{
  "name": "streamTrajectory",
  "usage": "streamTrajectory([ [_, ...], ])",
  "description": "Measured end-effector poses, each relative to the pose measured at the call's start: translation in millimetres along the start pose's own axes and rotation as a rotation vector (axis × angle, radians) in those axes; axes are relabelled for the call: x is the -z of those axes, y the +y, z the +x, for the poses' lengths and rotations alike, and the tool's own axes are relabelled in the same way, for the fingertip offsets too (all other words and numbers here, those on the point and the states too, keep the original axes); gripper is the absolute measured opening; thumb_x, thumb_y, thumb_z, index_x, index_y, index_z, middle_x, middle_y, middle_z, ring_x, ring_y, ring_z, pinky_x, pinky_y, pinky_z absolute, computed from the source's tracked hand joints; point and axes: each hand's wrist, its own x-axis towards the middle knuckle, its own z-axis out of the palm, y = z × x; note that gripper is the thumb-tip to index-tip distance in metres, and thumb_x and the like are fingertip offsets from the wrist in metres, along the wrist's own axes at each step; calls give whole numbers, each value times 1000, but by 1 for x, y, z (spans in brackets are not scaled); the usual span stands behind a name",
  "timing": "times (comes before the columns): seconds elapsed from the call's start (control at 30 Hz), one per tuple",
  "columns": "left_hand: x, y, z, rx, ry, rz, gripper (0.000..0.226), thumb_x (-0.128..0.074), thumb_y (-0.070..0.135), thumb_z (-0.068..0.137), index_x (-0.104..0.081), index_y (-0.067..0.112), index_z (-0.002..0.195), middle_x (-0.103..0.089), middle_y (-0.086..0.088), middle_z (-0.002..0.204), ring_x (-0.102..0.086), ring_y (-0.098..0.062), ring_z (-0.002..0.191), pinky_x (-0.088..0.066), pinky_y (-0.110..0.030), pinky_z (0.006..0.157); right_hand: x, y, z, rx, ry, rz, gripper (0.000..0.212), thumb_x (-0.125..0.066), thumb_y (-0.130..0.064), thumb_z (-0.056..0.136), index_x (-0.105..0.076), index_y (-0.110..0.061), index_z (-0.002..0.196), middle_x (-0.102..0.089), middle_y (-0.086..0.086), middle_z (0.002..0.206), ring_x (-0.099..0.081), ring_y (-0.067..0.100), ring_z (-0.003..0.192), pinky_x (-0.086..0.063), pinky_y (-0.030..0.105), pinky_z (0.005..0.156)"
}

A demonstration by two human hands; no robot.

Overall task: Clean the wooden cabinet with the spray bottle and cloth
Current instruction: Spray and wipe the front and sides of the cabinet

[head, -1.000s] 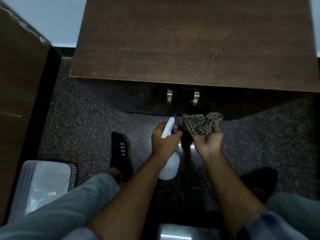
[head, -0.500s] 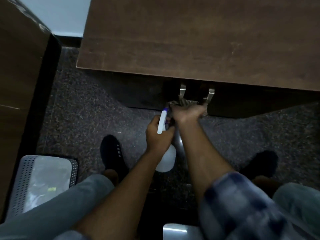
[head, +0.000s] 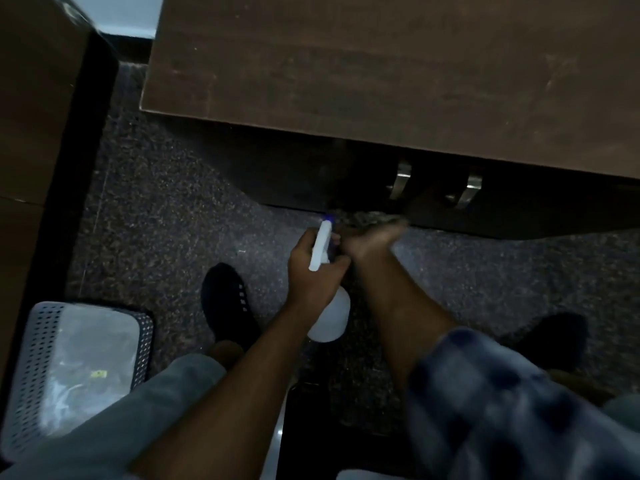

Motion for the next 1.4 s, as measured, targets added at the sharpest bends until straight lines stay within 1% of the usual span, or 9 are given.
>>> streamTrajectory([
  [0.17,13,-4,2,-14,90,6,14,-70,-8,86,-61,-8,96,-64,-32,91,-60,-36,74,-53,-40,70,-4,-5,4,-62,-158,56,57,-30,-47,103,-48,-16,148,-40,22,155,-35,41,144,-22,55,120],
  [0.3,15,-5,-3,-8,85,9,12,-67,-12,84,-60,-6,92,-60,-21,79,-55,-20,68,-49,-35,63,-16,15,8,47,77,44,69,-27,-60,104,-37,-17,157,-36,14,160,-34,35,147,-21,51,124],
  [0.43,19,-10,-1,23,117,-33,11,-65,-12,85,-58,-8,92,-57,-19,76,-52,-22,66,-46,-36,62,-7,0,1,-13,-90,-21,48,-32,-28,100,-64,-11,132,-61,26,131,-56,34,123,-36,53,113],
  [0.6,19,-9,-13,-15,82,-9,14,-64,-14,84,-61,-5,95,-58,-10,77,-52,-15,65,-46,-29,61,-25,3,-2,66,7,29,55,-24,-39,106,-53,-14,146,-53,15,147,-47,35,138,-31,49,119],
  [0.7,25,2,-16,-34,127,-34,14,-66,-14,85,-62,-4,95,-59,-10,74,-52,-12,64,-46,-25,59,-21,4,-13,37,20,20,42,-25,-24,106,-64,-10,98,-60,14,97,-59,29,97,-50,42,92],
  [0.77,29,10,-18,-28,135,-61,16,-67,-14,85,-62,0,91,-62,3,72,-54,-6,62,-45,-22,57,-8,-12,-37,27,-60,-10,38,-26,-16,107,-55,-7,84,-56,16,84,-59,26,104,-48,47,98],
  [1.1,41,59,-43,-83,256,-132,25,-69,-7,85,-67,13,100,-62,9,77,-58,-7,67,-49,-27,65,-7,-1,-177,55,-280,-207,42,-39,-20,109,-53,2,142,-60,22,140,-58,32,131,-44,41,113],
  [1.23,53,67,-62,-111,262,-191,29,-73,-6,86,-68,17,102,-67,11,86,-64,0,76,-54,-21,72,2,3,-213,630,-299,-512,27,-62,-12,99,-68,-2,124,-75,14,114,-73,24,101,-59,33,81],
  [1.4,65,78,-61,-119,195,-128,30,-68,-6,81,-69,12,104,-68,8,88,-67,-22,83,-56,-33,73,-24,-37,-207,1522,-500,-1036,27,-62,-20,102,-64,-8,126,-67,7,122,-63,14,114,-51,33,100],
])
